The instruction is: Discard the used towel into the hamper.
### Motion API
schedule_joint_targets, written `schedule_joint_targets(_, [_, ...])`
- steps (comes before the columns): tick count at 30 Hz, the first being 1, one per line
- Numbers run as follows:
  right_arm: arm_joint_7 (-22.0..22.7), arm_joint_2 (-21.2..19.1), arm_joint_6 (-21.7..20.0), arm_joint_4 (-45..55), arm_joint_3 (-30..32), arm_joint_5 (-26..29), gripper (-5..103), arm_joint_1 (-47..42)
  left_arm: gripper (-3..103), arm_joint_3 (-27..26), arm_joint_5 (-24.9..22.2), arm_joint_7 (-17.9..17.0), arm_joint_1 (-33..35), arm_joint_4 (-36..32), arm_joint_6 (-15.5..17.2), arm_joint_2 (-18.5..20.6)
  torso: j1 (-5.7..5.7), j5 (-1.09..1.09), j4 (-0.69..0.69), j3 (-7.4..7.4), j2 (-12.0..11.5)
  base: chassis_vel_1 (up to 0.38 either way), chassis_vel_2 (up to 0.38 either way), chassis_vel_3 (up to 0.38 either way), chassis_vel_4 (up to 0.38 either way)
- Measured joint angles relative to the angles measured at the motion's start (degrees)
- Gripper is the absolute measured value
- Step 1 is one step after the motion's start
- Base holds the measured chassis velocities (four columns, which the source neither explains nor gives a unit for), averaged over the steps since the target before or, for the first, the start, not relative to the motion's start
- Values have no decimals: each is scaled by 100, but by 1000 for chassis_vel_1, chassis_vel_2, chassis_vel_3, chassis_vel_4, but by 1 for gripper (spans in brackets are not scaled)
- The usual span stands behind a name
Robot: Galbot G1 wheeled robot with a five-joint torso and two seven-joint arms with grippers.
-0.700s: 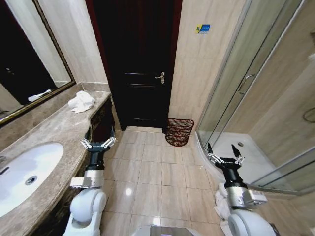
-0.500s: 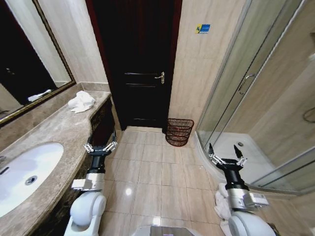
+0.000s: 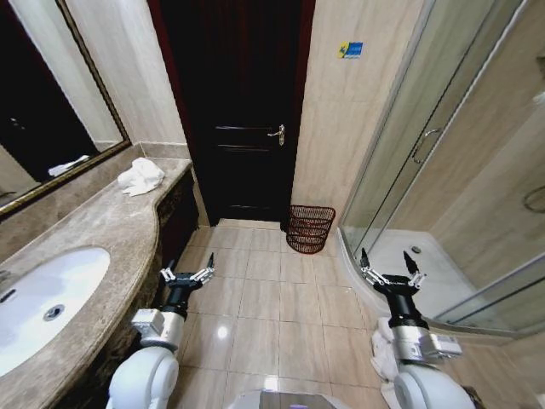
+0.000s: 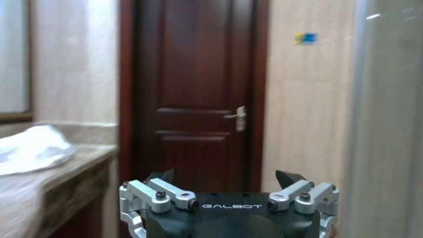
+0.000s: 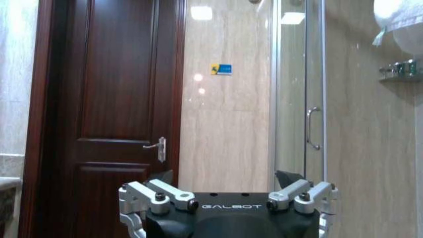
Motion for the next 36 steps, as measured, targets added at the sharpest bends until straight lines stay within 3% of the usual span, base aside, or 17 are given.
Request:
schedule_joint_targets(2, [0, -21, -38, -6, -10, 58, 100, 37, 100, 39, 85, 120, -55, 73, -177, -104, 0, 0, 0, 0, 0, 0, 0, 0, 0])
schedule_joint_targets(9, [13, -42, -97, -51, -11, 118, 100, 160, 100, 129, 120, -206, -191, 128, -384, -260, 0, 1, 0, 0, 0, 0, 0, 0, 0])
schedule_joint_targets(11, [18, -33, -70, -78, -16, 102, 100, 182, 100, 211, 85, -745, -293, 144, -410, -313, 0, 0, 0, 0, 0, 0, 0, 0, 0])
schedule_joint_targets(12, [19, -29, -46, -82, -25, 105, 100, 186, 100, 248, -84, -1258, -413, 137, -290, -390, 0, -1, 0, 0, 0, 0, 0, 0, 0])
schedule_joint_targets(15, [6, -28, -37, -75, -24, 107, 100, 176, 100, 202, -128, -1524, -497, 149, -306, -416, 0, 1, 0, 0, 0, 0, 0, 0, 0])
schedule_joint_targets(17, [-21, -32, -73, -38, -23, 110, 100, 172, 100, 115, -130, -1606, -606, 350, -732, -395, 0, -1, 0, 0, 0, 0, 0, 0, 0])
schedule_joint_targets(20, [-44, -27, -124, -23, -36, 107, 100, 183, 100, 89, -178, -1531, -630, 398, -855, -393, 1, -1, 0, 0, 0, 0, 0, 0, 0])
schedule_joint_targets(24, [-64, 1, -150, 8, -73, 101, 100, 176, 100, 35, -137, -1181, -583, 399, -982, -333, 1, -1, 0, 0, 0, 0, 0, 0, 0])
schedule_joint_targets(26, [-65, 10, -156, 24, -67, 108, 100, 154, 100, 36, -293, -925, -553, 381, -1023, -204, 1, -1, 0, 0, 0, 0, 0, 0, 0])
schedule_joint_targets(28, [-66, 4, -178, 43, -16, 190, 100, 115, 100, 126, -713, -804, -435, 280, -852, -34, 1, 0, 0, 0, 0, 0, 0, 0, 0])
schedule_joint_targets(36, [-66, 2, -194, 108, 87, 300, 100, 48, 100, 104, -237, -578, -299, 154, -644, -105, 1, 0, 0, 0, 0, 0, 0, 0, 0])
